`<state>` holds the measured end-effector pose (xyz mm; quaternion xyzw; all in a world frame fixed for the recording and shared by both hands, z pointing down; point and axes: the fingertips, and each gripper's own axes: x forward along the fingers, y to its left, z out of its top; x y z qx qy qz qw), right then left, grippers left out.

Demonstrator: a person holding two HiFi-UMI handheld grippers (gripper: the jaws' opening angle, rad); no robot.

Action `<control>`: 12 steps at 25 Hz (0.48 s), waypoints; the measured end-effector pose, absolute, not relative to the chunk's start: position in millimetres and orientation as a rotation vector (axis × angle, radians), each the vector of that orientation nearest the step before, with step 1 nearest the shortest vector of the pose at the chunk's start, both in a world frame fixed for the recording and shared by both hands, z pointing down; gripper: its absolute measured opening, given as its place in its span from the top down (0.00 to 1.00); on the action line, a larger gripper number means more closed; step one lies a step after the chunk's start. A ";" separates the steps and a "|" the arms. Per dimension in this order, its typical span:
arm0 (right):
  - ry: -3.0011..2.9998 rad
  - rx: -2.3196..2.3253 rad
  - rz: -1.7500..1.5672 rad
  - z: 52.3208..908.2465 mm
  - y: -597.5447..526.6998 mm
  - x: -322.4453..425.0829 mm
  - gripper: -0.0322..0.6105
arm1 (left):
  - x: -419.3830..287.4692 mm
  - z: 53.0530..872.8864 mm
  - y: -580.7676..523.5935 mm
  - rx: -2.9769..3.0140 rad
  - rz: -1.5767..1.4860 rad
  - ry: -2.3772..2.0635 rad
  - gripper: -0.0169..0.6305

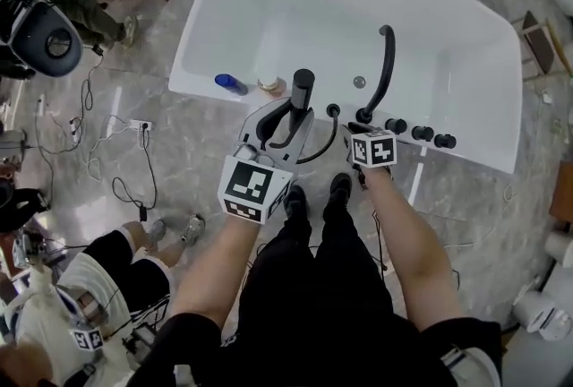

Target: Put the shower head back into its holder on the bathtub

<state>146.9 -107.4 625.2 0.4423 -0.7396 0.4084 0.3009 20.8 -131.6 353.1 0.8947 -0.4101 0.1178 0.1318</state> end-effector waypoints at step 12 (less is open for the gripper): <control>-2.302 1.198 0.988 478.4 -97.1 205.0 0.83 | 51.4 279.5 -138.3 2.627 0.318 -1.296 0.77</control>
